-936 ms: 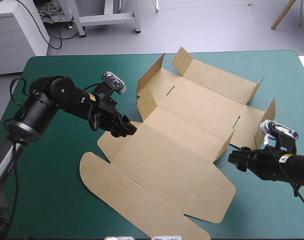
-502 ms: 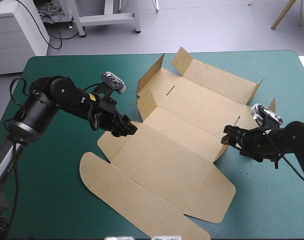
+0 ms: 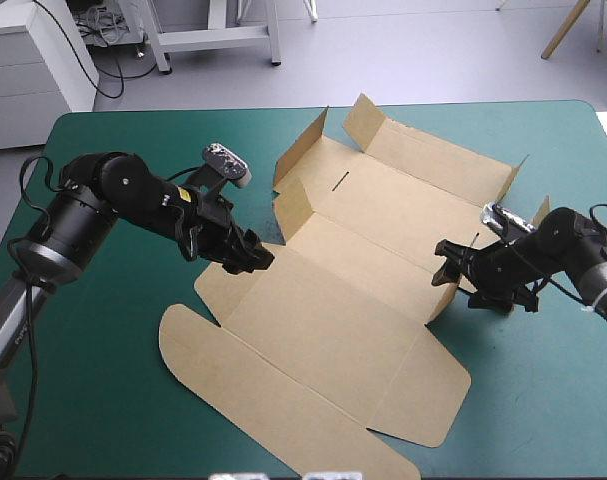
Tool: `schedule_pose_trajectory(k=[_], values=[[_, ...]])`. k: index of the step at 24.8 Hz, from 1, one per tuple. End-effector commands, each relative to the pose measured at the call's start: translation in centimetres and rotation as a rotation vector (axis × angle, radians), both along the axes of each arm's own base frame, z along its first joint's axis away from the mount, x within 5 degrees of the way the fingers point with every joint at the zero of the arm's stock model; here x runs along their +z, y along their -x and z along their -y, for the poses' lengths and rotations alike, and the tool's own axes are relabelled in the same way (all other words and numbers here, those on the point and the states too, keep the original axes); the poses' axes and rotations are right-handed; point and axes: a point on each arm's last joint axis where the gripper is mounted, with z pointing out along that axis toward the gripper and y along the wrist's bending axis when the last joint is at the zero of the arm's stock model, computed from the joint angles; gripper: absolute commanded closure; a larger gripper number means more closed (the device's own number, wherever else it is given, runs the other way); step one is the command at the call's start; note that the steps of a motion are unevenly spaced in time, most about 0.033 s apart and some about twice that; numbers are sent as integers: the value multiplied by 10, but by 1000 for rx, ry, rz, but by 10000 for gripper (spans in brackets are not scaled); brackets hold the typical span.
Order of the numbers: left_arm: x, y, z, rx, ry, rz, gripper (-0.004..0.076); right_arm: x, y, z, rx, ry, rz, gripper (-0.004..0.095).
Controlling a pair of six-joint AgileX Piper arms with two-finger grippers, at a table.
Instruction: Fold the box
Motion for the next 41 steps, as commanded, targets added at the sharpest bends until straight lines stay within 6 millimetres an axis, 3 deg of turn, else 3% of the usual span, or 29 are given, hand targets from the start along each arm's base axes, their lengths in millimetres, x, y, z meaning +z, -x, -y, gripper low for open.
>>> schedule_pose_trajectory(k=[1, 3, 4, 5, 6, 8, 16, 25, 31, 37, 41], values=[[17, 14, -1, -24, 47, -5, 215, 13, -4, -2, 8, -21, 58, 288], [17, 14, -1, -24, 47, -5, 215, 11, -6, -2, 13, -18, 55, 412], [17, 14, -1, -24, 47, -5, 215, 9, -7, -2, 19, -16, 51, 560], [17, 14, -1, -24, 47, -5, 215, 8, -7, -2, 22, -15, 51, 623], [17, 14, -1, -24, 47, -5, 215, 8, -7, -2, 26, -14, 52, 780], [17, 13, -1, -22, 45, -2, 215, 8, -7, -2, 45, -9, 60, 920], [16, 12, -4, -14, 7, 16, 251, 9, -7, -4, 94, -11, 89, 926], [23, 10, -27, 84, -180, 178, 493, 25, -15, -5, 236, 24, 209, 925], [48, 24, -56, 253, -292, 352, 493, 47, -25, -16, 363, 171, 307, 925], [60, 49, -71, 268, -338, 348, 478, 67, -38, -38, 489, 288, 392, 926], [74, 71, -81, 319, -289, 395, 478, 70, -53, -58, 591, 349, 398, 926]])
